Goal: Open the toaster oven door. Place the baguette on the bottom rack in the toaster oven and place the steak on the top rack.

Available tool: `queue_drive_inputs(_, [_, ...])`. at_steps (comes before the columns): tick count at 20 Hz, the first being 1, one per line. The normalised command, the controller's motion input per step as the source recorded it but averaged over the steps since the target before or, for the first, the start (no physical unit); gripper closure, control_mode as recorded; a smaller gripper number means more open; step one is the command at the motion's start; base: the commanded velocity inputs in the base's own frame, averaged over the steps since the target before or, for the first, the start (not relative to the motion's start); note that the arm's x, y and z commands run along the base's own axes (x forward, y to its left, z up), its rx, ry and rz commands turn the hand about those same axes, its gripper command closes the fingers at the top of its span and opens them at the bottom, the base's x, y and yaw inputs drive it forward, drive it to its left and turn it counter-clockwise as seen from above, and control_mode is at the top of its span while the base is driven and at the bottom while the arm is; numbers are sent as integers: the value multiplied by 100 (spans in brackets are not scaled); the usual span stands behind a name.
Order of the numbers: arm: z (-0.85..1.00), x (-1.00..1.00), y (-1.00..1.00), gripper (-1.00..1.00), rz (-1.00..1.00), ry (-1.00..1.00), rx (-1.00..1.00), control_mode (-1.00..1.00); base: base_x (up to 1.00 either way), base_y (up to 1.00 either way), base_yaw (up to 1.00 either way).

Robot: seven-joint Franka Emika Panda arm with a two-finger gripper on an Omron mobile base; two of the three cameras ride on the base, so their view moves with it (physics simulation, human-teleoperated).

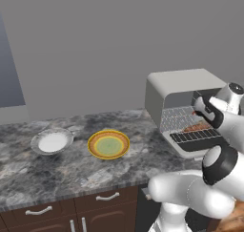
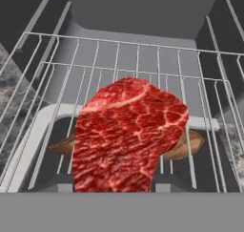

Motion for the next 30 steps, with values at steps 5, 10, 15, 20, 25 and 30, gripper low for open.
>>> queue_drive_inputs(5, [-19, 21, -5, 100, -5, 0, 2, -100, 0, 0, 0])
queue_drive_inputs(10, [-23, 22, -6, 100, -5, 0, 2, -100, 0, 0, 0])
queue_drive_inputs(15, [-20, 22, -6, 100, -4, 1, 1, -100, 0, 0, 0])
queue_drive_inputs(20, [-18, 13, -6, 100, -5, 1, 1, -100, 0, 0, 0])
queue_drive_inputs(25, [-2, 0, -9, -100, -5, 0, 3, -100, 0, 0, 0])
queue_drive_inputs(30, [0, 0, -15, -100, -3, 0, 5, -100, 0, 0, 0])
